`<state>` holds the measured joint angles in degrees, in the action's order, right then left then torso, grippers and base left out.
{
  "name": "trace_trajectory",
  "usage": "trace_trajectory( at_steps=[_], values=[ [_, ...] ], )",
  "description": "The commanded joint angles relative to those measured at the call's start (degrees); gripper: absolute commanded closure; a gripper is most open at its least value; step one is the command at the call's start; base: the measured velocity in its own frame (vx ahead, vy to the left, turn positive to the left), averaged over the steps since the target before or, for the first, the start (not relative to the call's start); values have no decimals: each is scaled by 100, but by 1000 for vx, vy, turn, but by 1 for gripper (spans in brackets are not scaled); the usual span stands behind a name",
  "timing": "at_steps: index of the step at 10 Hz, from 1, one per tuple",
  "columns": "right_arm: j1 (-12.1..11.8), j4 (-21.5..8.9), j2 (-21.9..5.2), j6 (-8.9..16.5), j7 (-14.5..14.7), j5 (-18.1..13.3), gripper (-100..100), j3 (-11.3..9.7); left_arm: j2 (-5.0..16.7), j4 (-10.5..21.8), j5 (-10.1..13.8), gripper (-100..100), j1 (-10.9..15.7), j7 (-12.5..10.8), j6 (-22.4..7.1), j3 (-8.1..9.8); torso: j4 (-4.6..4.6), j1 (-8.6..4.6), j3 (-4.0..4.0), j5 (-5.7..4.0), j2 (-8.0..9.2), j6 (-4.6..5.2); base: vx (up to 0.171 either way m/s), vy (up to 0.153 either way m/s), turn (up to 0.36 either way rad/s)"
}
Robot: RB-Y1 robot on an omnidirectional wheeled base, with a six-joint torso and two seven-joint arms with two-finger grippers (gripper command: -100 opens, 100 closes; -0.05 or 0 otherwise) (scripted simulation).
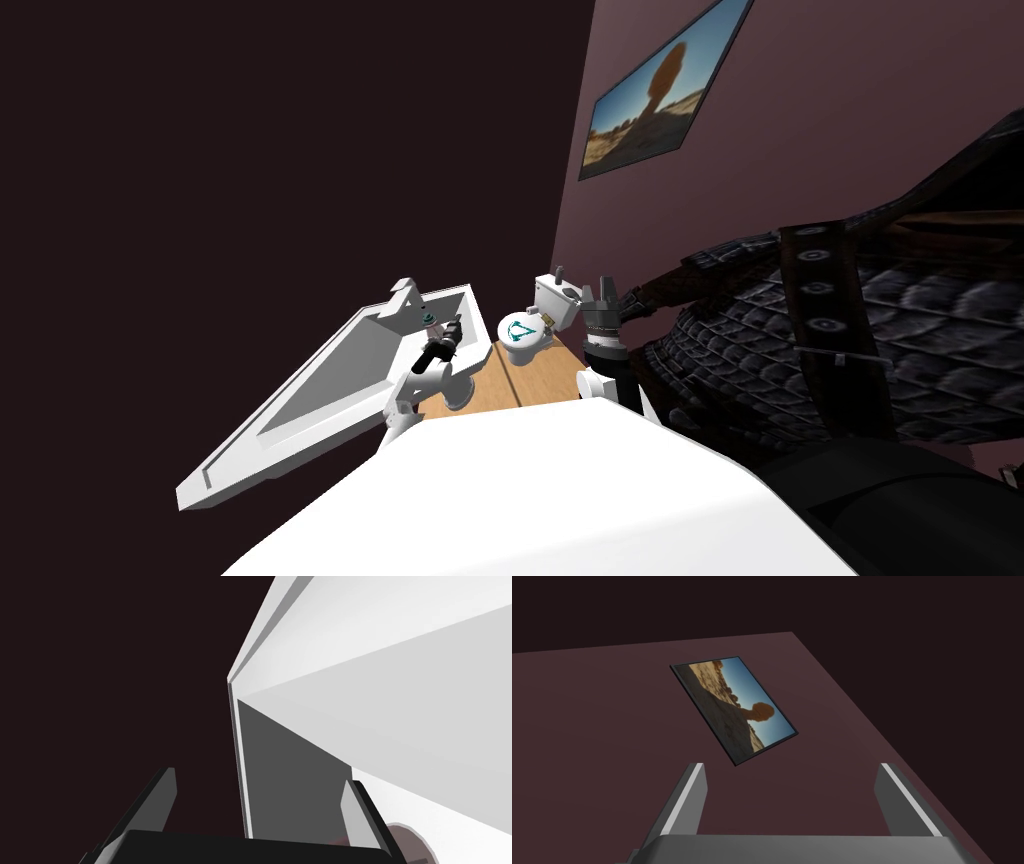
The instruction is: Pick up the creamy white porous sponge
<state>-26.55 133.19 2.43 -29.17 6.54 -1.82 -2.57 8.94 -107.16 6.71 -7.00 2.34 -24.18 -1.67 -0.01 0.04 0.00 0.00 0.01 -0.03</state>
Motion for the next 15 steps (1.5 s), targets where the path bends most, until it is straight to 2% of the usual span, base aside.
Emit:
trace_trajectory(
  at_steps=[1, 2, 3, 4, 5, 6, 8, 9, 11, 12, 15],
  values=[
    [0, 0, 0, 0, 0, 0, 0, 0, 20, 119, 7, -100, 134, 30, -286, 35, 0, 0, 0, 0, 0, 0, 0, 12, -33],
    [0, 0, 0, 0, 0, 0, 0, 0, 20, 119, 7, -100, 134, 30, -358, 35, 0, 2, 0, 0, 0, 1, -1, 14, -21],
    [0, 0, 0, 0, 0, 0, 0, 0, 25, 225, -4, -100, 250, 58, -576, 68, 0, 2, 1, 1, 1, 0, -5, 18, -36],
    [0, 0, 0, 0, 0, 0, 0, 0, 25, 225, -4, -100, 250, 58, -616, 68, 1, 5, 1, 1, 2, 1, -3, 19, -19],
    [0, 0, 0, 0, 0, 0, 0, 0, 30, 329, -20, -100, 363, 85, -834, 105, 1, 5, 1, 1, 2, 0, -6, 28, -34],
    [0, 0, 0, 0, 0, 0, 0, 0, 30, 329, -20, -100, 363, 85, -862, 105, 1, 8, 2, 1, 3, 1, -7, 24, -22],
    [0, 0, 0, 0, 0, 0, 0, 0, 42, 525, -65, -100, 576, 134, -1225, 189, 1, 8, 3, 2, 5, 0, -18, 38, -46],
    [0, 0, 0, 0, 0, 0, 0, 0, 42, 525, -65, -100, 576, 134, -1312, 189, 2, 15, 5, 3, 8, 0, -16, 40, -19],
    [0, 0, 0, 0, 0, 0, 0, 0, 51, 704, -125, -100, 769, 177, -1664, 284, 1, 12, 4, 3, 7, 0, -21, 47, -37],
    [0, 0, 0, 0, 0, 0, 0, 0, 51, 704, -125, -100, 769, 177, -1706, 284, 2, 19, 6, 4, 10, 0, -23, 50, -28],
    [1, 0, 0, 0, 0, 0, 0, 0, 48, 935, -231, -100, 1014, 230, -2182, 433, -1, 24, 5, 6, 12, -3, -35, 61, -43]
  ],
)
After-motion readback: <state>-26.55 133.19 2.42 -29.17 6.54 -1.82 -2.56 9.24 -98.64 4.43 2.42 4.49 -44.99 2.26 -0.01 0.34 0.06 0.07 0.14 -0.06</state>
